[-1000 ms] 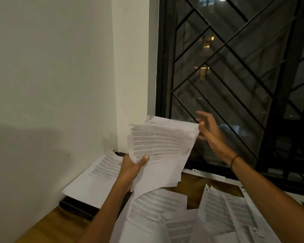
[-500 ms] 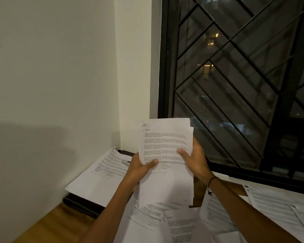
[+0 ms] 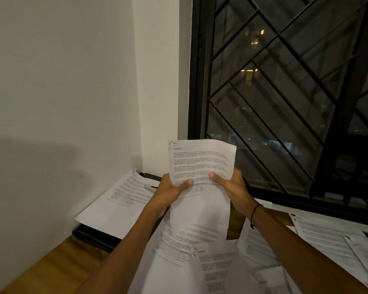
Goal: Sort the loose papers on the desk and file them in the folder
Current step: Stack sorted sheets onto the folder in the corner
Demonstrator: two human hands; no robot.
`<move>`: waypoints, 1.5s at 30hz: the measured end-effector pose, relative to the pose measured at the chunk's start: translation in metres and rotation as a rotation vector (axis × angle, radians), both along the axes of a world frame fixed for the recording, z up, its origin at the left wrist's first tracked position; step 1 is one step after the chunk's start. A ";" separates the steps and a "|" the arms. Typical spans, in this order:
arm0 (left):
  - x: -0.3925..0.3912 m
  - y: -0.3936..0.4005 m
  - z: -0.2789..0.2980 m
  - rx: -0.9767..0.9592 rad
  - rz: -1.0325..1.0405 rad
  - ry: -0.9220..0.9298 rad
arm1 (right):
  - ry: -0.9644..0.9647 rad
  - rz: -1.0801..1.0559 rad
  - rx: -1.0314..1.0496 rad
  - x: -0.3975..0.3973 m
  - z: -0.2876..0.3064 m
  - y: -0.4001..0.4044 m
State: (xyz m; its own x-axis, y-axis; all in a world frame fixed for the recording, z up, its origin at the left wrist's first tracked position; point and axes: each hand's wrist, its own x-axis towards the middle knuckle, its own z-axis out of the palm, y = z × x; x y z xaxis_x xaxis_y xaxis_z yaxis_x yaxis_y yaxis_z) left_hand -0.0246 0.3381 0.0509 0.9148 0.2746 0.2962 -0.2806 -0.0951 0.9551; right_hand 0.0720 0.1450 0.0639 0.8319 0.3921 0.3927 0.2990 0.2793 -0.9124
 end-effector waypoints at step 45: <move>-0.001 0.052 -0.061 -0.064 0.348 0.191 | 0.220 -0.274 -0.282 0.025 -0.102 -0.053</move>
